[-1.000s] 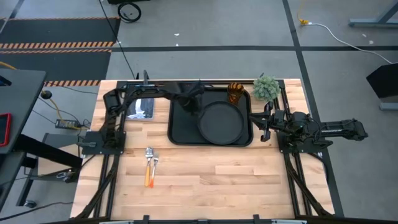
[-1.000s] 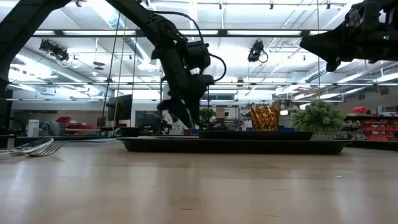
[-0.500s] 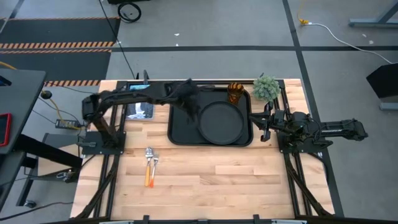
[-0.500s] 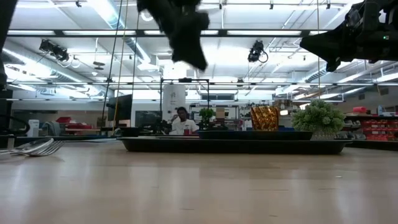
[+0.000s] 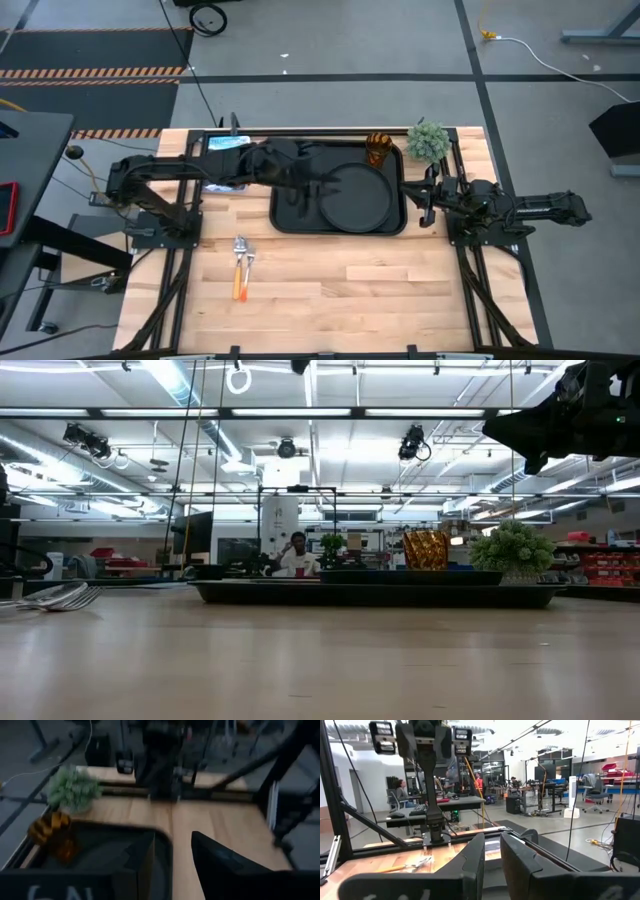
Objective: Pick and place plate/cup/fork/spoon on tray
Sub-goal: Put the orange fork to the left of the black plate on the black tray
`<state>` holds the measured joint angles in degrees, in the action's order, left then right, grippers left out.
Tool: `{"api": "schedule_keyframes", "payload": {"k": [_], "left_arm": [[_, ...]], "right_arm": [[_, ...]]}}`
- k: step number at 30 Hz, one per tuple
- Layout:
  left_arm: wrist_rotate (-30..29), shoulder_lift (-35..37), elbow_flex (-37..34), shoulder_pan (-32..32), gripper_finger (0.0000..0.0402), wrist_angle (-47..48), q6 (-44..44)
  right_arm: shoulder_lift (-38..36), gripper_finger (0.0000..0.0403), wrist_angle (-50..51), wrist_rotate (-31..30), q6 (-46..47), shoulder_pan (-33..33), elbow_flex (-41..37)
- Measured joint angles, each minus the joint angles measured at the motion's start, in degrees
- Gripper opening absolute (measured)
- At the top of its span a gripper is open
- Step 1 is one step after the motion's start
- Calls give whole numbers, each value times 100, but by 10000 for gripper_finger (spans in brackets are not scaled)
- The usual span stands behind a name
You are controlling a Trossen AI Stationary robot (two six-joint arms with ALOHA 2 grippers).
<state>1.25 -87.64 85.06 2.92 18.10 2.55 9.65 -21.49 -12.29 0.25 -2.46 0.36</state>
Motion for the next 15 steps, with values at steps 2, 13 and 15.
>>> {"api": "schedule_keyframes", "payload": {"k": [2, 13, 15], "left_arm": [[3, 4, 0, 1, 141, -613, 8], [-494, 13, 2, 101, 142, -814, 679], [-743, 13, 2, 118, 142, -449, 727]], "right_arm": [[4, 68, 13, -2, 0, 2, 0], [11, 68, -48, -2, 0, 1, 0], [11, 68, -51, -2, 0, 0, 0]]}}
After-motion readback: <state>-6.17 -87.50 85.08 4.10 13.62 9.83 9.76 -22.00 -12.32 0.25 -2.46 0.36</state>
